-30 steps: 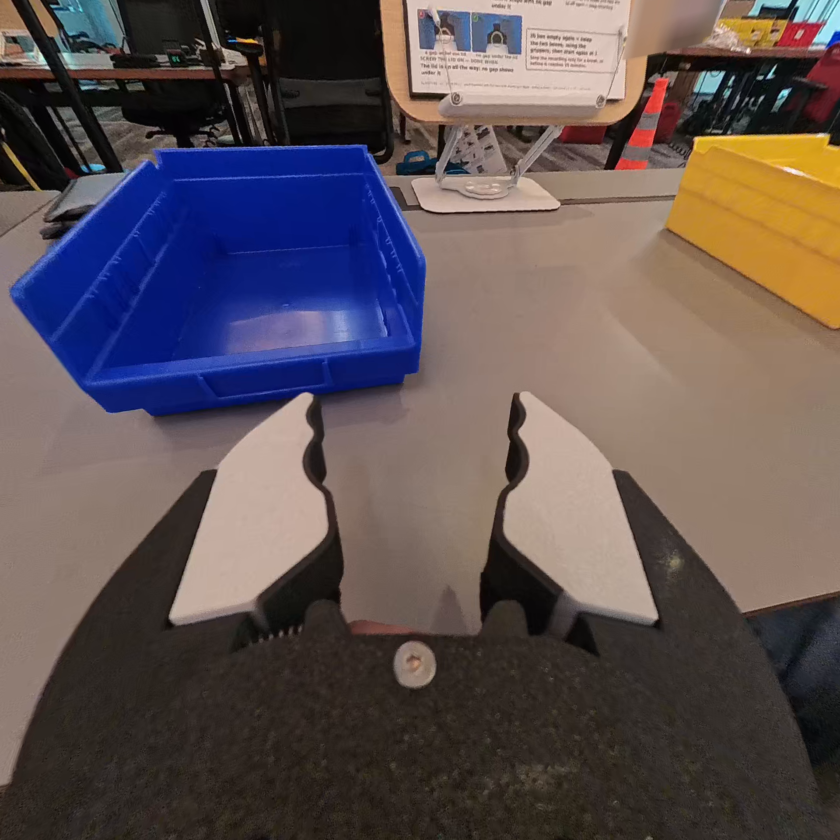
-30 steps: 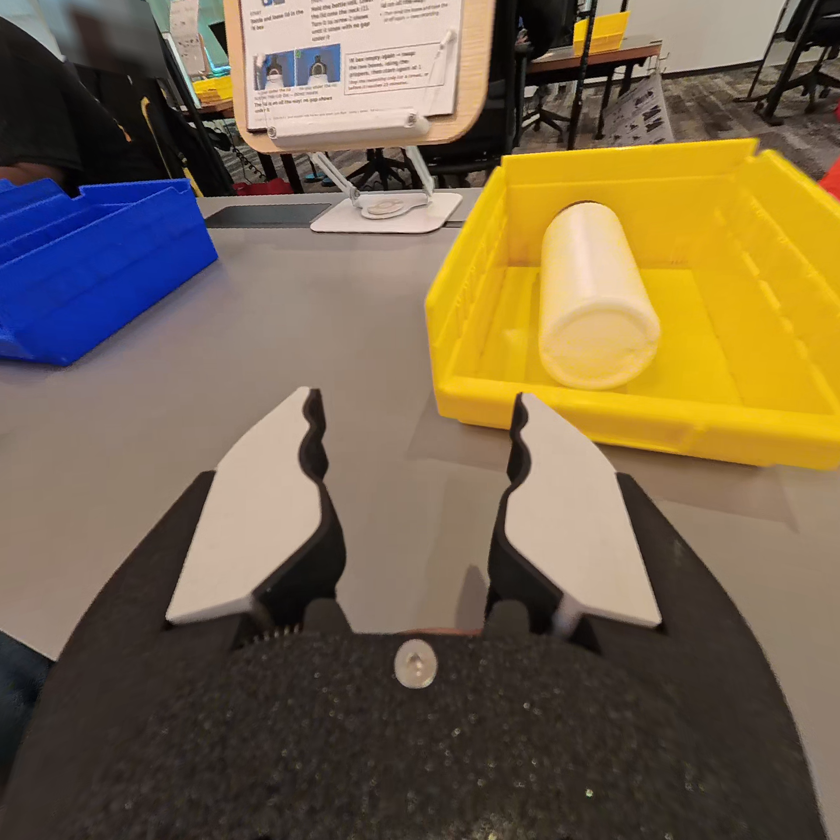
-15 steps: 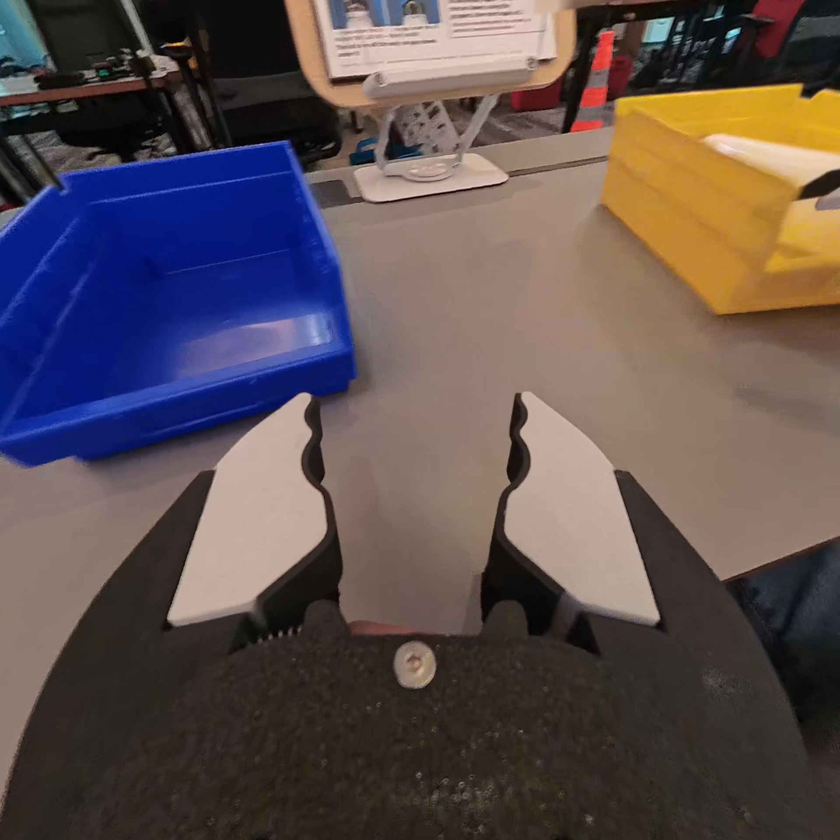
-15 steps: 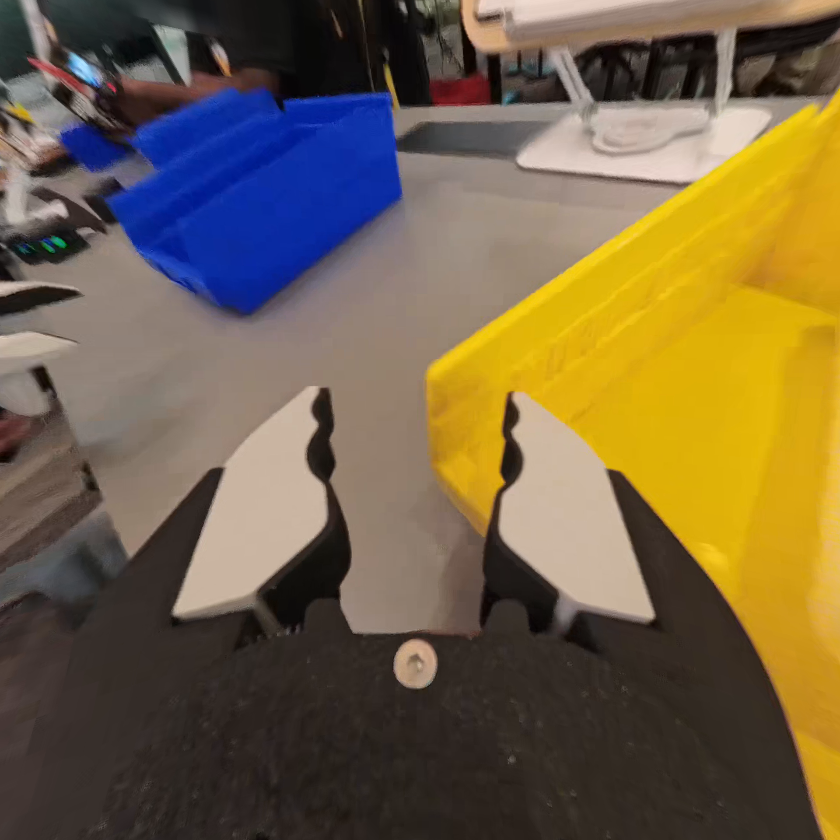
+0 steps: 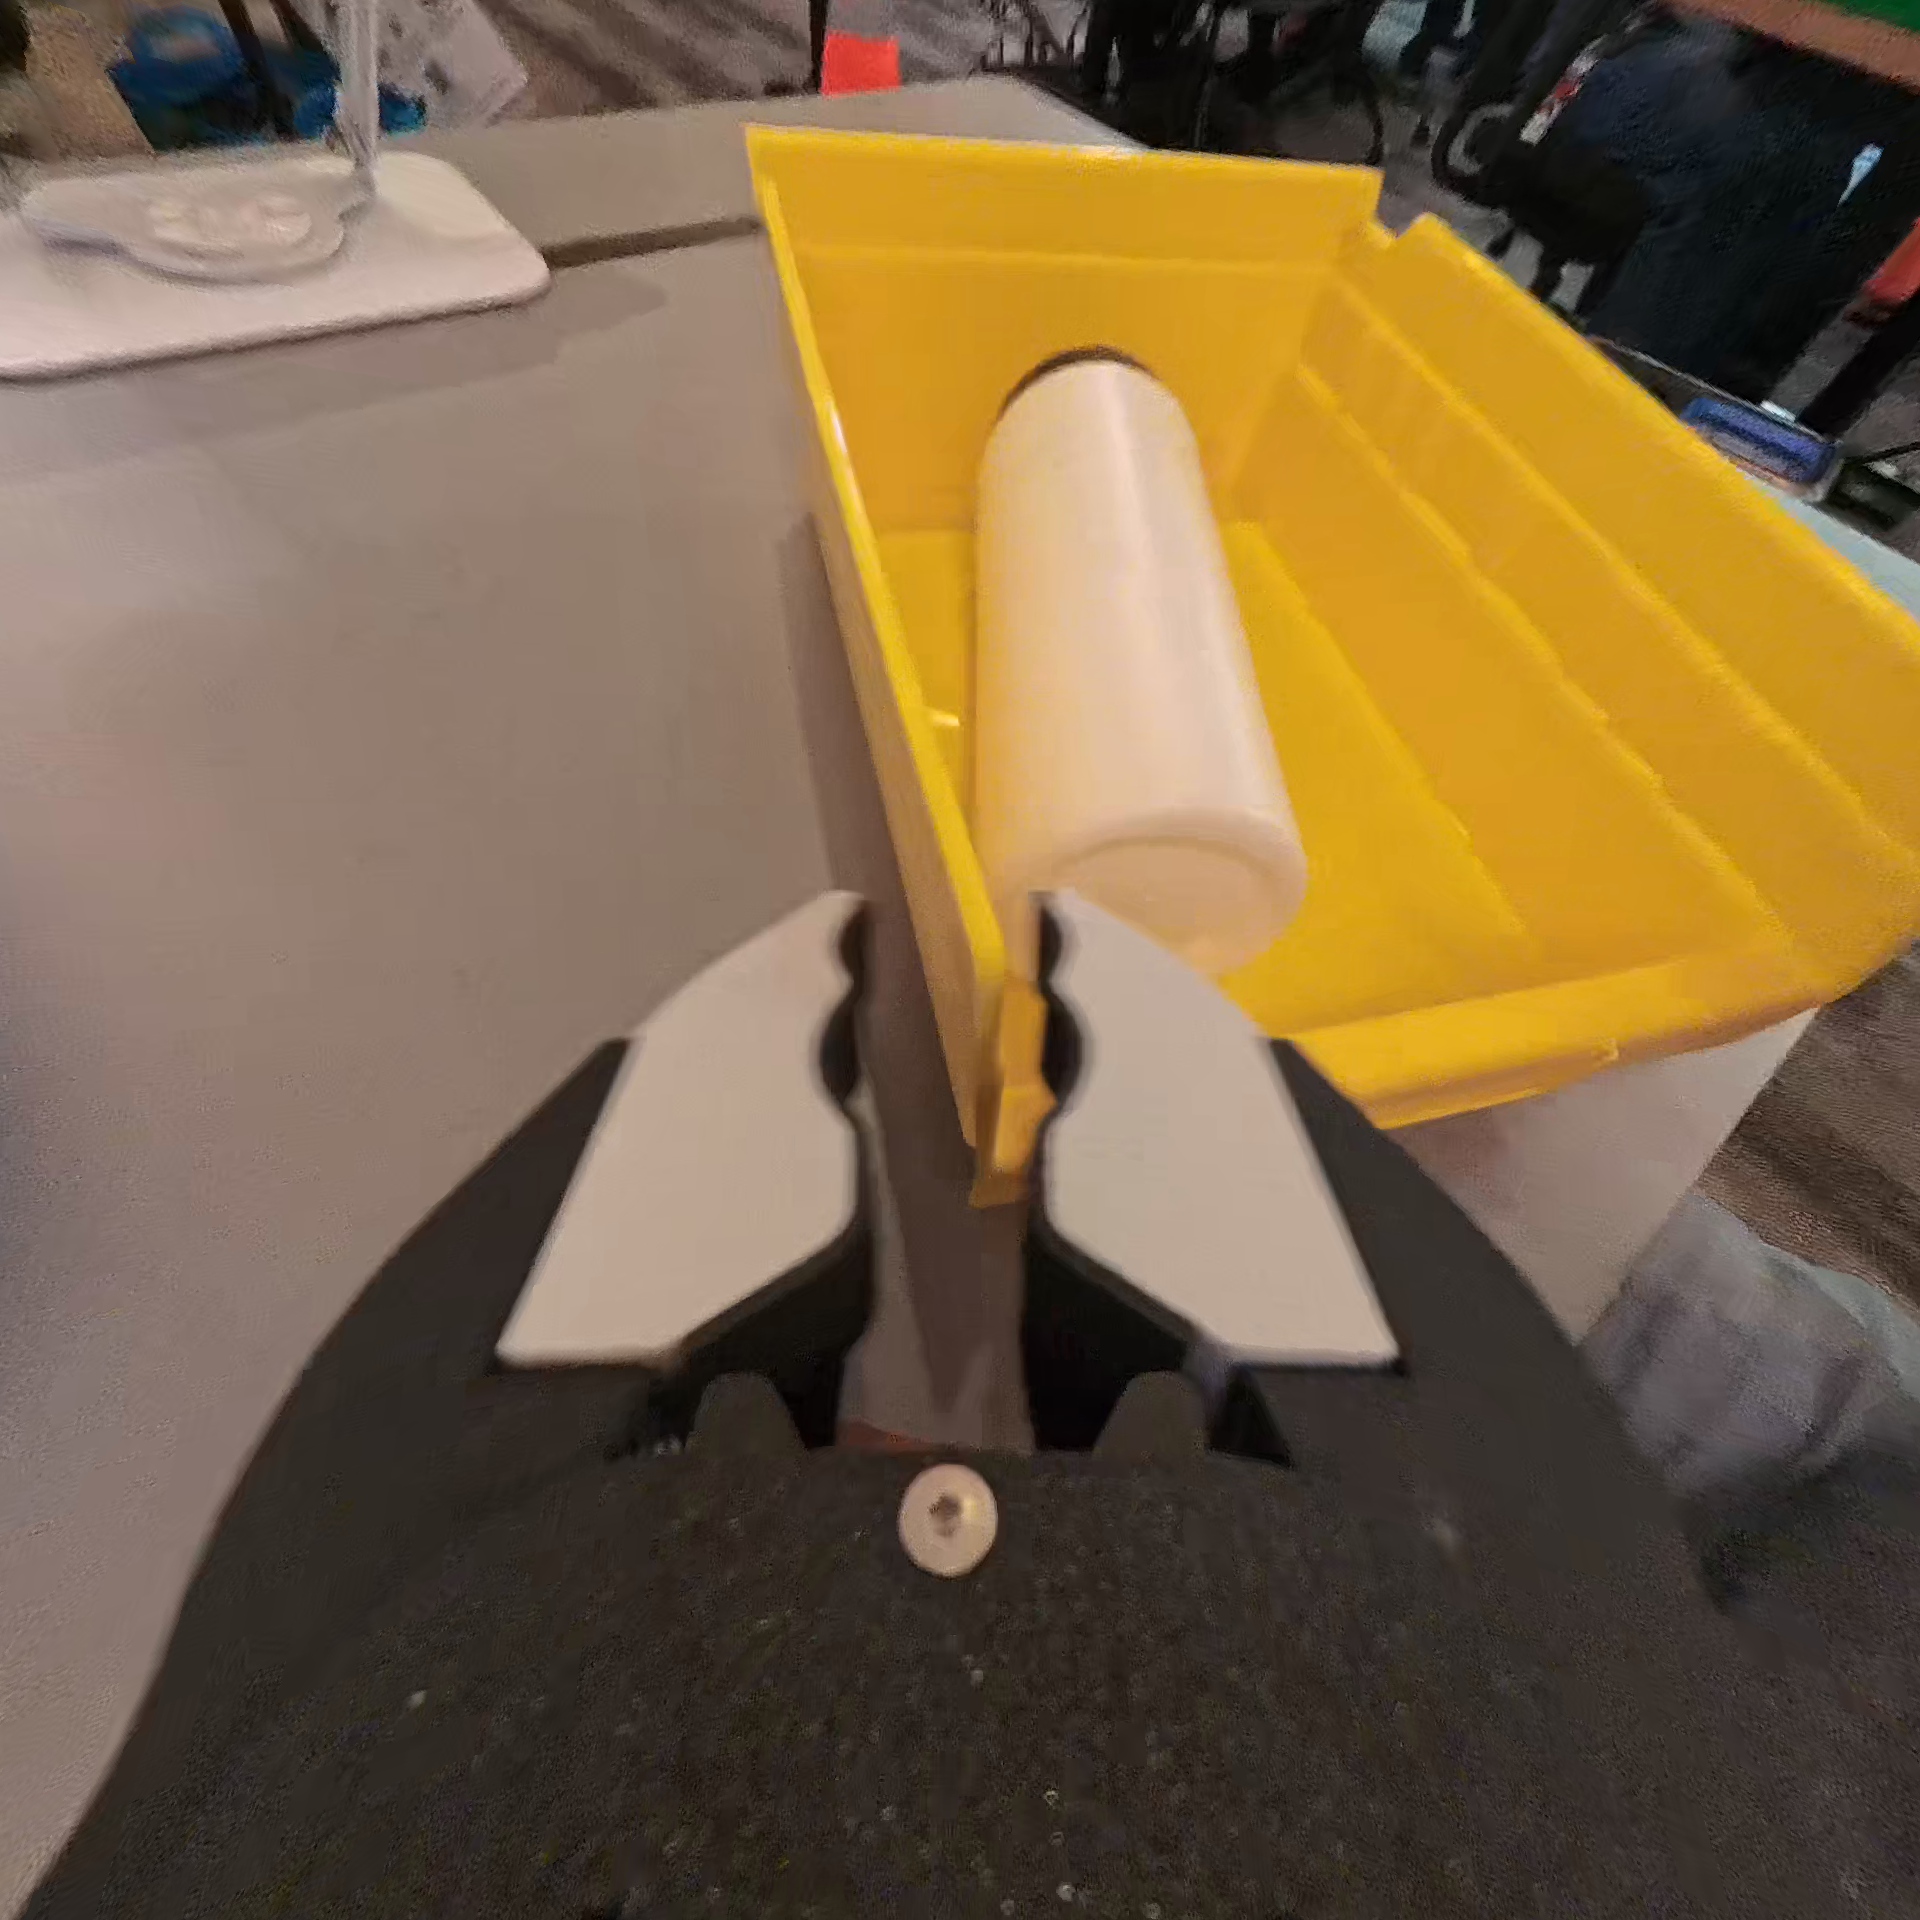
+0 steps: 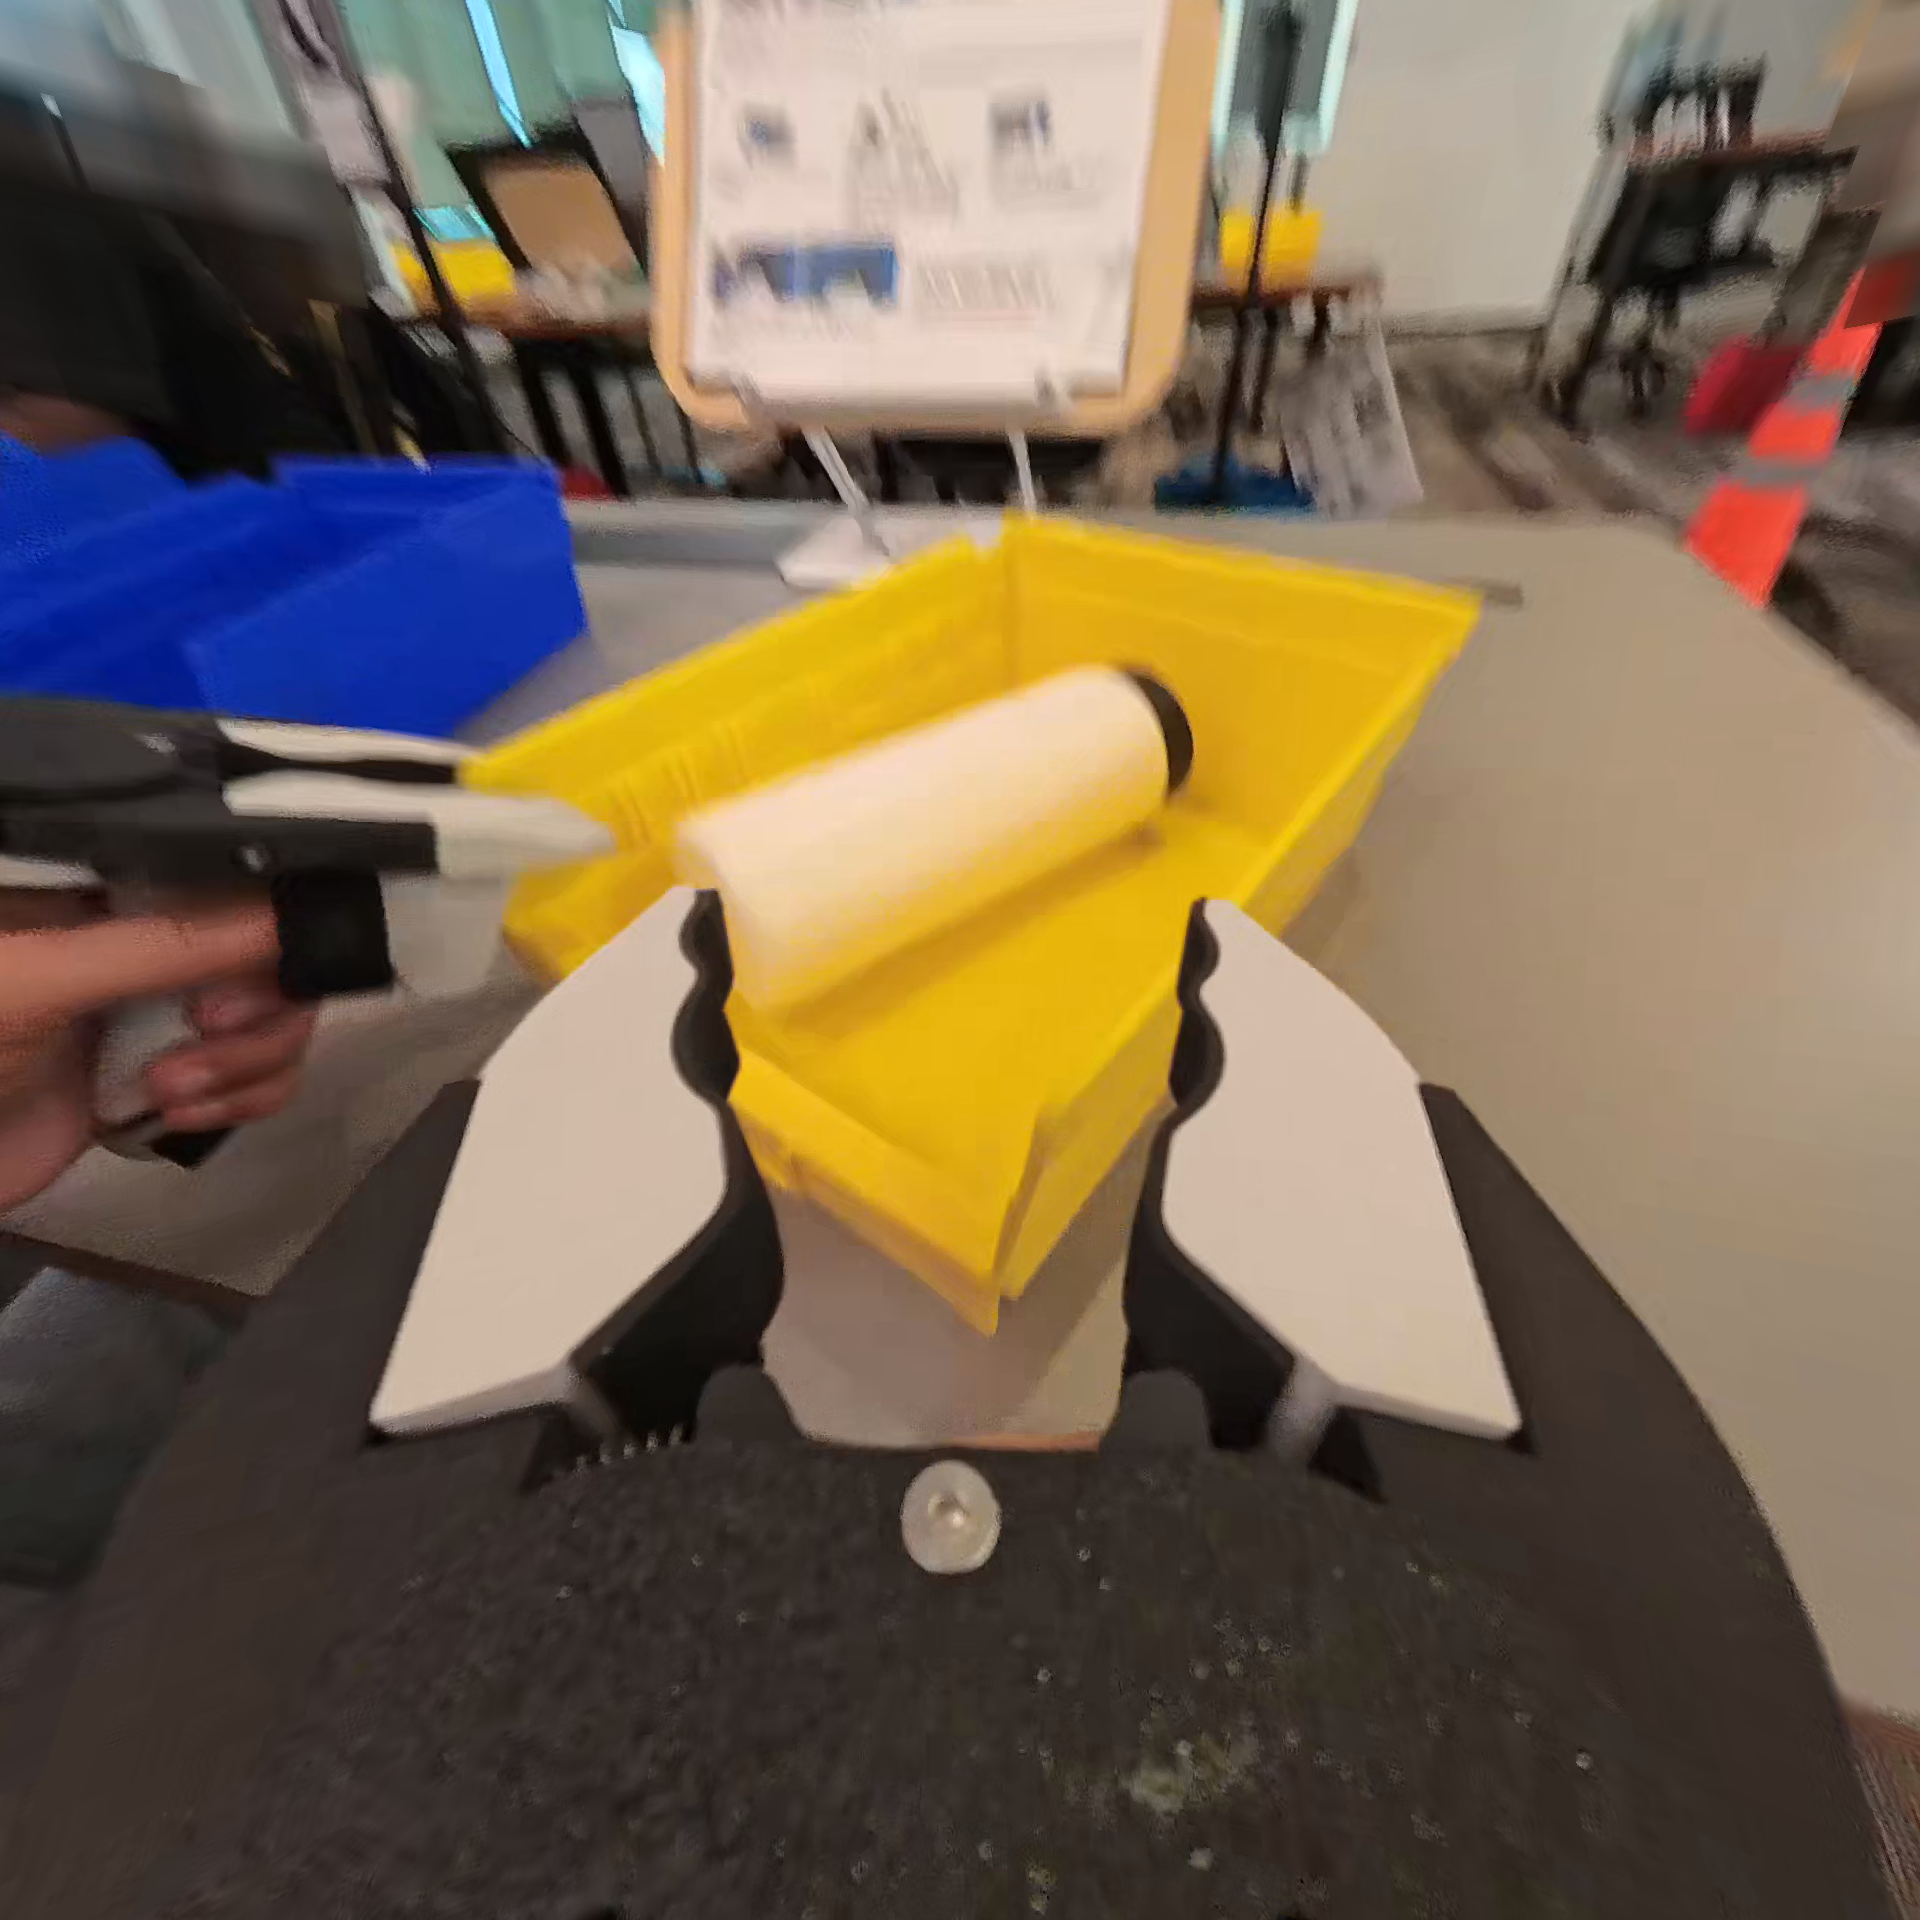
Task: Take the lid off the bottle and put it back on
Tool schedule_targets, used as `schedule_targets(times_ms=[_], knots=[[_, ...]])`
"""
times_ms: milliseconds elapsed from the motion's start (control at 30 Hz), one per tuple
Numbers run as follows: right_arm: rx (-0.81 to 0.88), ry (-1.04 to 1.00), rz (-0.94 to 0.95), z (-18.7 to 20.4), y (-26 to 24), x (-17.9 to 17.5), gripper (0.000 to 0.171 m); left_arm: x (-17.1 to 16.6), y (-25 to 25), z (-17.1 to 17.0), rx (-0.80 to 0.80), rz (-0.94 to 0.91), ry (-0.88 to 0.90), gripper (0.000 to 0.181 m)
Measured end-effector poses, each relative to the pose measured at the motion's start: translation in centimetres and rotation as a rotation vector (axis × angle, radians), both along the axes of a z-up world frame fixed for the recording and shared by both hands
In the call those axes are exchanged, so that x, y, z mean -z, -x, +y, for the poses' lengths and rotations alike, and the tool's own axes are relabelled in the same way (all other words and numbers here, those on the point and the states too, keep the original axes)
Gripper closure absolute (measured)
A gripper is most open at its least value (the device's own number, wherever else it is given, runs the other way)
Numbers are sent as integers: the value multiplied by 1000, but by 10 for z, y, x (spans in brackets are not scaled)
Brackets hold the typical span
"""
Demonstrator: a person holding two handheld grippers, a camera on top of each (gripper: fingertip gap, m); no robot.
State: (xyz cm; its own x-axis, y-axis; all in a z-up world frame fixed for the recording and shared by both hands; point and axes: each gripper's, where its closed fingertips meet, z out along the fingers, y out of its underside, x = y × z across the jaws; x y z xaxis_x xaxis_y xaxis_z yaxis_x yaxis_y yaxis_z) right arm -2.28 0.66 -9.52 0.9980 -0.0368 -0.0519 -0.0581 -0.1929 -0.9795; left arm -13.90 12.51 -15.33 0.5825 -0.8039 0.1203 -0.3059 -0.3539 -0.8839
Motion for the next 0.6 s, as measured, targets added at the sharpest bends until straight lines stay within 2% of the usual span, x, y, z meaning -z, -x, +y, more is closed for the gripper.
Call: schedule_targets(times_ms=[33,133,200,233,300,500,600], knots=[[39,83,13,2,0,18,89,3,-2,-1,16,-2,33,171],[134,225,5,8,-3,58,102,4,5,7,-53,68,-9,177],[211,256,-10,12,-10,68,128,3,9,6,-75,86,-27,178],[228,257,2,15,-11,66,134,2,12,7,-87,86,-31,178],[266,261,81,18,-13,60,156,-6,23,11,-112,67,-56,178],[247,149,-8,76,10,30,167,-43,76,33,-266,81,-242,176],[190,85,5,116,35,11,167,-43,109,54,-353,60,-210,176]])
